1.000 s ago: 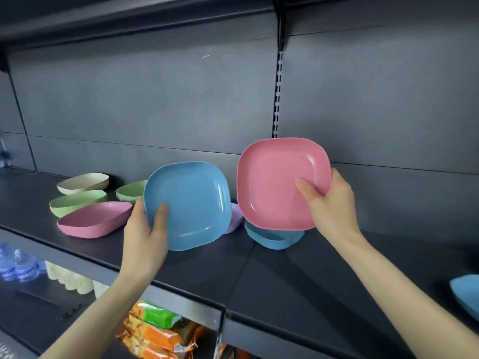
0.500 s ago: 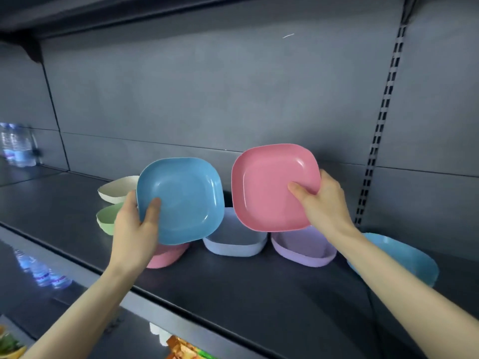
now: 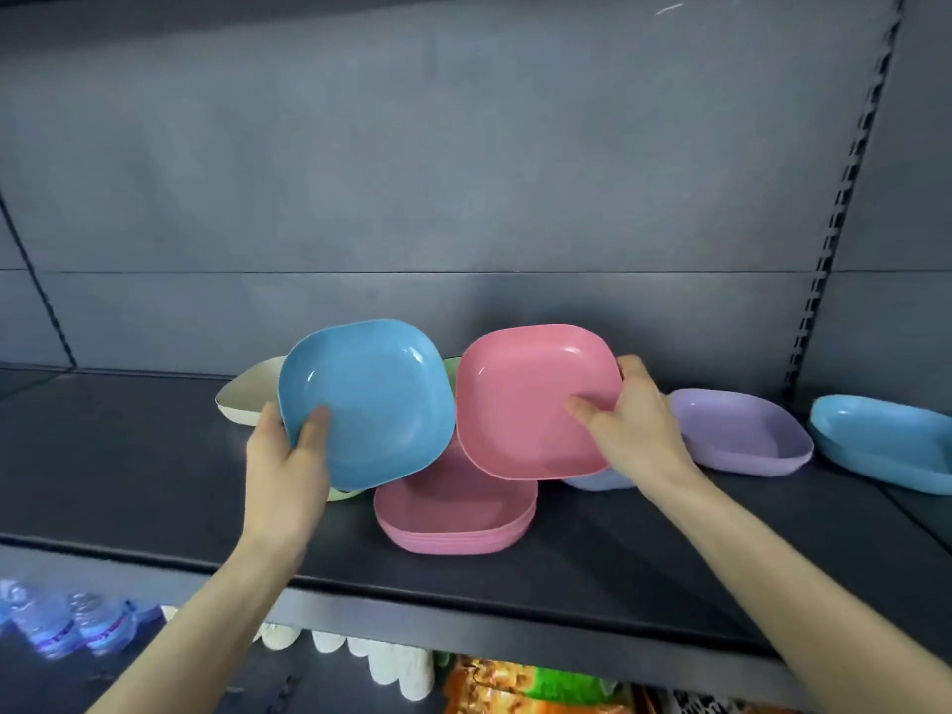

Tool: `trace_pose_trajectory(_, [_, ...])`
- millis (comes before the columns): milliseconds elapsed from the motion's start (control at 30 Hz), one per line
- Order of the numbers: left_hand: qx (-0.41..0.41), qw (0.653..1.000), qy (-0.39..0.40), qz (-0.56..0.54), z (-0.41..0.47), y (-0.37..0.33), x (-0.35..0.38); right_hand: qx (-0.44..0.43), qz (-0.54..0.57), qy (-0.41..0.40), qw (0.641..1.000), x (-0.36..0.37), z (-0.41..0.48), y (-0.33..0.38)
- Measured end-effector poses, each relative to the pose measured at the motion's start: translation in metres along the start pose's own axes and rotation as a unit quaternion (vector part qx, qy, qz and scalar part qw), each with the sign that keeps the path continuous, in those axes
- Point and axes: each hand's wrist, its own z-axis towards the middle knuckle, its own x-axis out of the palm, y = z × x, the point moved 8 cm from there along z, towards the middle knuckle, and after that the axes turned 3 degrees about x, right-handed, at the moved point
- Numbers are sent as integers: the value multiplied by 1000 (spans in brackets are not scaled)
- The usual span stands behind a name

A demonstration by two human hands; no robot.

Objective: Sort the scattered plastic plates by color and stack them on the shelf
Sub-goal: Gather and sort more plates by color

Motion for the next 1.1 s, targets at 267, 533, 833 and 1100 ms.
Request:
trace_pose_trajectory(267, [-27, 998, 0, -52, 11, 20, -35, 6, -63, 22, 998, 46, -20, 21])
trace_pose_trajectory(533, [-46, 997, 24, -63, 2, 27, -34, -9, -185, 23, 982, 63, -28, 24])
trace_pose_trajectory(833, [-33, 997, 42, -62, -3, 22, -21, -16, -230, 58, 971, 62, -36, 23])
trace_pose_trajectory(1100, [28, 989, 130, -70, -18, -11, 34, -64, 104, 56, 991, 12, -45, 36])
